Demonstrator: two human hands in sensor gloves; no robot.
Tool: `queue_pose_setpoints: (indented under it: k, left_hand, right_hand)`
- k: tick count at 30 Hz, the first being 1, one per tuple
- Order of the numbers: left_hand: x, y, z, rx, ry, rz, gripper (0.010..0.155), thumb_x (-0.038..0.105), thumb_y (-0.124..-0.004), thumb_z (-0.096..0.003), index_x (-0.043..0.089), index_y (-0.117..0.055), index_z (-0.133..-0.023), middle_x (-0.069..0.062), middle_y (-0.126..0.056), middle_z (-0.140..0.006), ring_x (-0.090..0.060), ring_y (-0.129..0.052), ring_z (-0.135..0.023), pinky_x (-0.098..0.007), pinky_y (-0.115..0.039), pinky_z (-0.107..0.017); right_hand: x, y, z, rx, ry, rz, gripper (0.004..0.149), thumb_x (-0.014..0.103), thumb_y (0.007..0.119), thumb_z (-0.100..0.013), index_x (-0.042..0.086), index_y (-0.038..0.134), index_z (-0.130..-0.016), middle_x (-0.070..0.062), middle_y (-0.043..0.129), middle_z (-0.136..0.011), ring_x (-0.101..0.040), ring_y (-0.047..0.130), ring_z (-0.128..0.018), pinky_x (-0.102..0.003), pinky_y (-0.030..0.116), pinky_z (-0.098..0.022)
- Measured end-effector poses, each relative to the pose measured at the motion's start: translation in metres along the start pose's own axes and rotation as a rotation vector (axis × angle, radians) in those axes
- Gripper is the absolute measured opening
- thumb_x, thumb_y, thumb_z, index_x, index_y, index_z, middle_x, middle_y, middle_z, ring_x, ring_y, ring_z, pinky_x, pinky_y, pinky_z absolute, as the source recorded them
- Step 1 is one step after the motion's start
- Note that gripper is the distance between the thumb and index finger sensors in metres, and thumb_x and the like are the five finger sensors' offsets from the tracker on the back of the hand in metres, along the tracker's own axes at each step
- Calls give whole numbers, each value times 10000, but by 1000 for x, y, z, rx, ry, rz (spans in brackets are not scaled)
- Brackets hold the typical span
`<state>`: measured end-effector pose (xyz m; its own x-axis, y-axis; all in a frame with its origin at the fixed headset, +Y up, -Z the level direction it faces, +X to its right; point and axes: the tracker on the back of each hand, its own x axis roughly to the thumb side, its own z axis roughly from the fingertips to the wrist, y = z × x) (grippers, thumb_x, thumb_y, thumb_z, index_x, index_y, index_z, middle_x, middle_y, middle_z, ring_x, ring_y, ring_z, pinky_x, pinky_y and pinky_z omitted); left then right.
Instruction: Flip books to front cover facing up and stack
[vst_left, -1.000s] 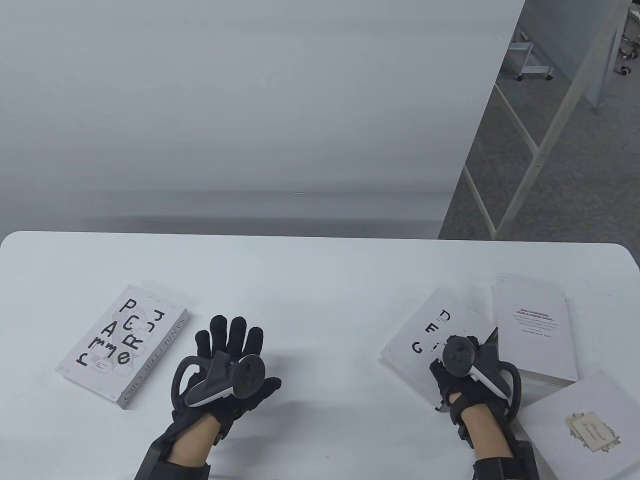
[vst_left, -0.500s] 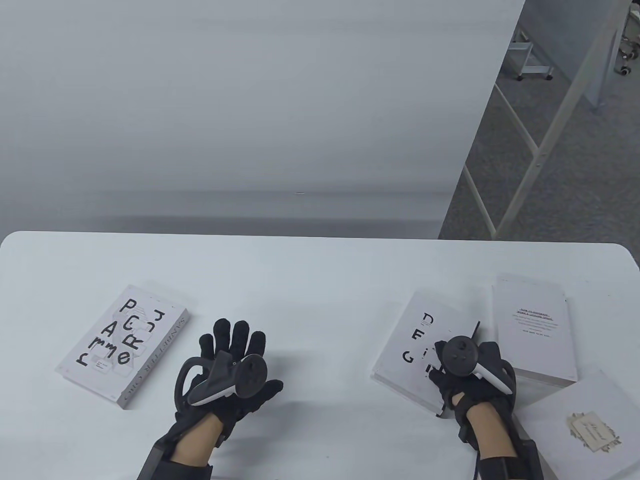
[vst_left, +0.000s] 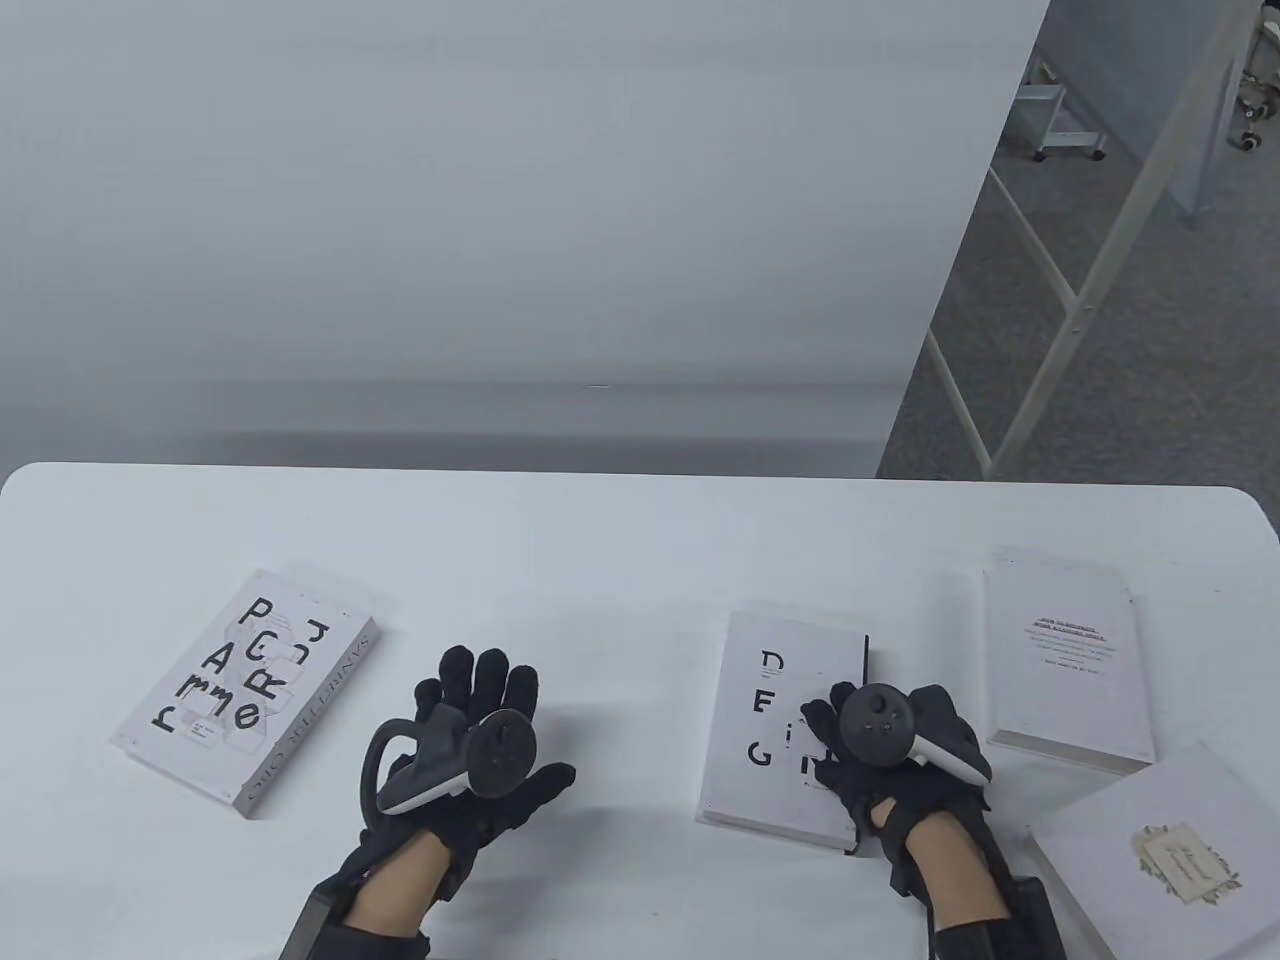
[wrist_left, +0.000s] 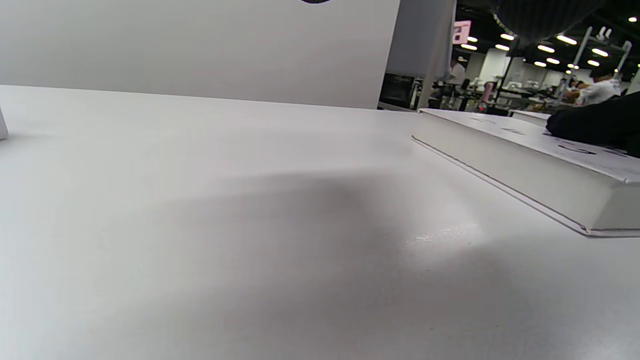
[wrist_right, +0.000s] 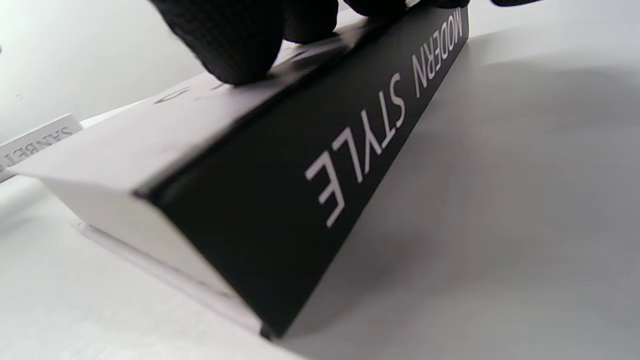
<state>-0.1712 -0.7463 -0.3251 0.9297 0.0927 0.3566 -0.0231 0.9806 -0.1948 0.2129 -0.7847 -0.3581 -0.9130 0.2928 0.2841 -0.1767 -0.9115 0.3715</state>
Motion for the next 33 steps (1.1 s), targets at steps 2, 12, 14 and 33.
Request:
queue_pose_setpoints:
  k: [2, 12, 14, 33]
  left_hand:
    - [1, -3, -2, -12, 1, -5, 1003, 734, -537, -480, 21, -244, -1121, -320, -137, -1099, -624, -54, -920, -747, -235, -632]
    - [12, -14, -6, 11, -33, 25, 1006, 727, -545, -481, -13, -246, -1093, -354, -256, -1084, -647, -347, -964, -686, -456, -678]
    - [15, -15, -7, 41, -43, 18, 983, 725, -551, -479, -1, -305, -1094, -343, -358, -1083, -622, -474, -963, -654, -537, -671]
    - [23, -31, -12, -42, -10, 66, 939, 690, -610, -483, -11, -394, -1069, -318, -556, -1024, -506, -824, -841, -540, -759, -585]
  right_hand:
    - [12, 3, -4, 18, -48, 8, 613, 359, 713, -484, 186, 473, -1021, -227, 315, -1074, -550, 366, -932, -695, 471, -624]
    - [72, 22, -15, 65, -190, 136, 612, 405, 644, -515, 195, 403, -1037, -232, 280, -1076, -552, 365, -929, -665, 498, -635]
    - [83, 27, -17, 76, -215, 157, 613, 410, 629, -523, 192, 384, -1041, -232, 264, -1078, -553, 354, -931, -665, 493, -639]
    - [129, 44, -20, 87, -300, 251, 621, 438, 567, -541, 173, 329, -1049, -260, 245, -1073, -571, 360, -921, -666, 504, -630]
